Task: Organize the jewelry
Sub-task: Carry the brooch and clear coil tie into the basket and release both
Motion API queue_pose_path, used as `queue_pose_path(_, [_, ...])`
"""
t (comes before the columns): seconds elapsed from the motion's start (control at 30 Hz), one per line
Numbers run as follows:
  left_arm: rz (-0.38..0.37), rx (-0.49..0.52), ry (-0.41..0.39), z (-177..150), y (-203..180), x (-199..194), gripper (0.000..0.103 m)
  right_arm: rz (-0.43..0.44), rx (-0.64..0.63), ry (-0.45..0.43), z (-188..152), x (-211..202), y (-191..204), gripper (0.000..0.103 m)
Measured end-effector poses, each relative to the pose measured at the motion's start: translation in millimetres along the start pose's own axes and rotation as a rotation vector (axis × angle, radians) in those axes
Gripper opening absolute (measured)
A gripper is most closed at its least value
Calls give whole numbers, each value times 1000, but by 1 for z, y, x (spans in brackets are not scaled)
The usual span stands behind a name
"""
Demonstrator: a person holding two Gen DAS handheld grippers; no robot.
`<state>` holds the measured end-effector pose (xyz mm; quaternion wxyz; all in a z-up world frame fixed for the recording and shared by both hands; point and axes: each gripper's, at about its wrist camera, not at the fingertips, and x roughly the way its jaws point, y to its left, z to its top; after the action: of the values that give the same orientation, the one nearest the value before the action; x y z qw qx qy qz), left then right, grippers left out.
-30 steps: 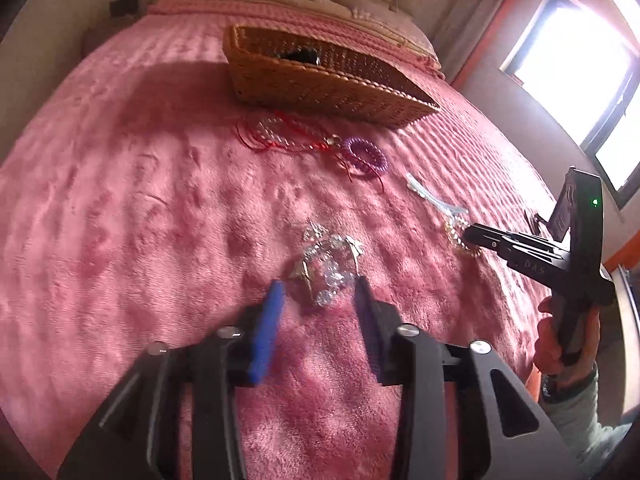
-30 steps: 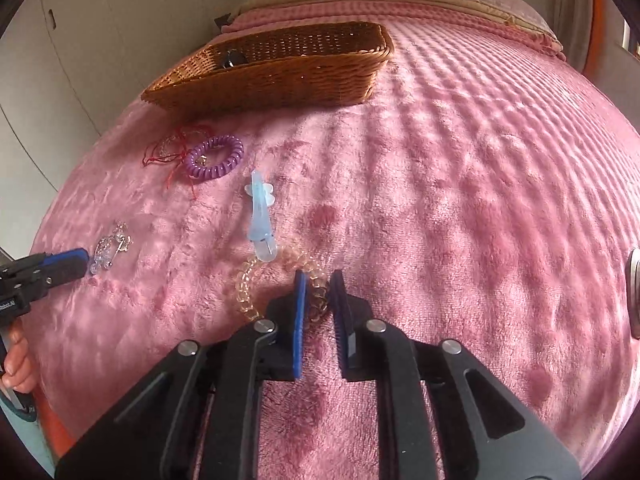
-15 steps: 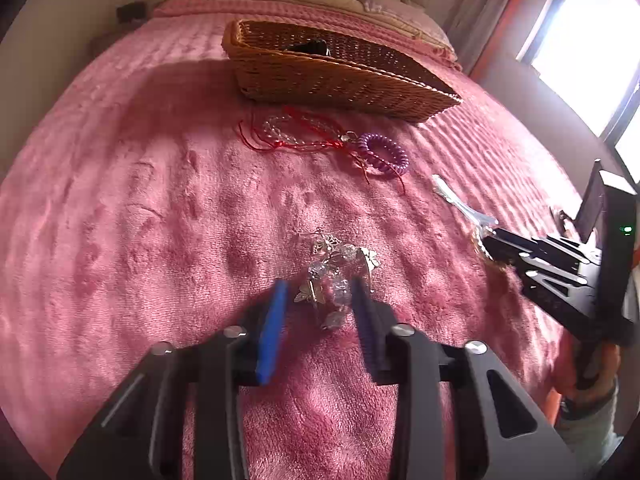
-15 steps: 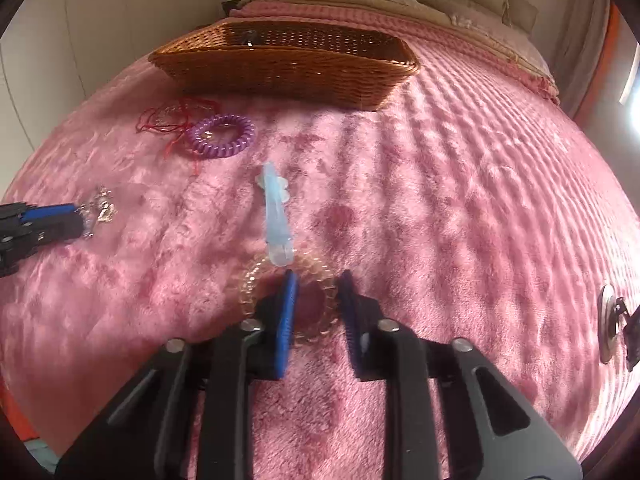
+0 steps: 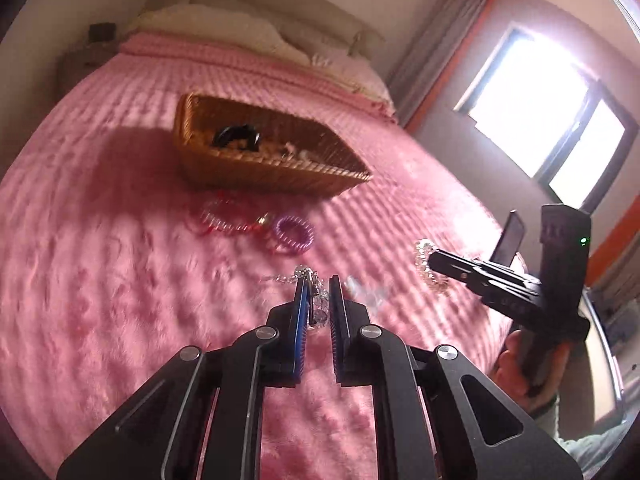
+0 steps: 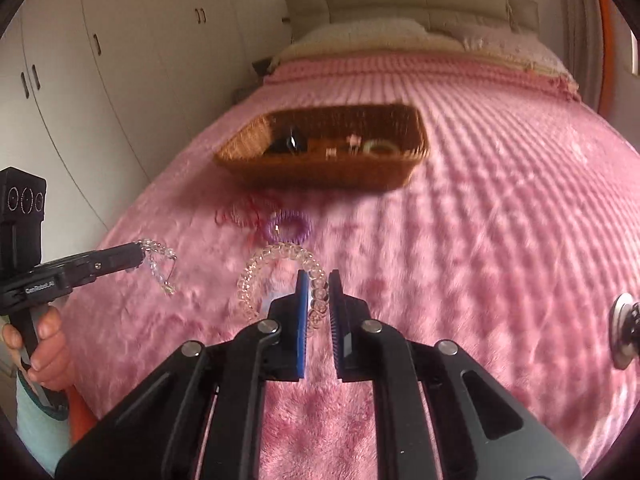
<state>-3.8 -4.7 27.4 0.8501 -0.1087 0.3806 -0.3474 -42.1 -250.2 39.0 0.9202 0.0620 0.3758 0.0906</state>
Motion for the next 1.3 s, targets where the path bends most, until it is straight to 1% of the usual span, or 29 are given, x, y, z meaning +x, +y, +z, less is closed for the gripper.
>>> queue_pose_path(0.07, [0,0,1,2,1,1,8,-12,-4,5,1,5,2,8])
queue_pose_path(0.17, [-19,-5,2,4,1,4,8,-1,1,5,3,9,1,8])
queue_pose_path(0.23, [-15,6,4,8,-1,8,8,-9,2,-1,7,8,1,9])
queue_pose_path(0.3, [-14,25,2,17,-5,11,8,-17,2,-18,17,8,0,8])
queue_pose_path(0.43, [-14,78,-37,54,-18,20,8,-44,7,-78,58,11,-8,8])
queue_pose_path(0.53, [23,101,-54,90,-26,39,8,-70,13,-103,98,26,-20,9])
queue_pose_path(0.6, [48,112,-66,113,-28,57,8,-102,28,-105,122,42,-30,9])
queue_pose_path(0.67, [50,96,-82,136,-25,80,8,-128,36,-95,141,63,-38,9])
queue_pose_path(0.73, [77,71,-88,152,-17,102,8,-163,53,-57,154,93,-46,8])
queue_pose_path(0.8, [98,45,-77,164,-7,126,8,-174,73,-7,161,124,-55,8])
queue_pose_path(0.87, [140,35,-48,169,1,152,8,-178,94,44,165,152,-62,8])
queue_pose_path(0.97, [185,37,3,170,10,179,8,-190,100,91,164,178,-67,8])
queue_pose_path(1.03, [213,44,23,169,16,187,8,-190,101,107,162,187,-69,8])
queue_pose_path(1.17, [225,48,59,165,24,195,8,-179,129,117,160,192,-73,9])
queue_pose_path(1.2, [224,50,59,163,24,193,10,-175,134,117,160,192,-74,9])
queue_pose_path(1.27, [212,62,52,162,21,182,21,-174,141,114,162,189,-75,13])
queue_pose_path(1.3, [205,67,40,161,19,175,32,-172,141,109,161,185,-75,20])
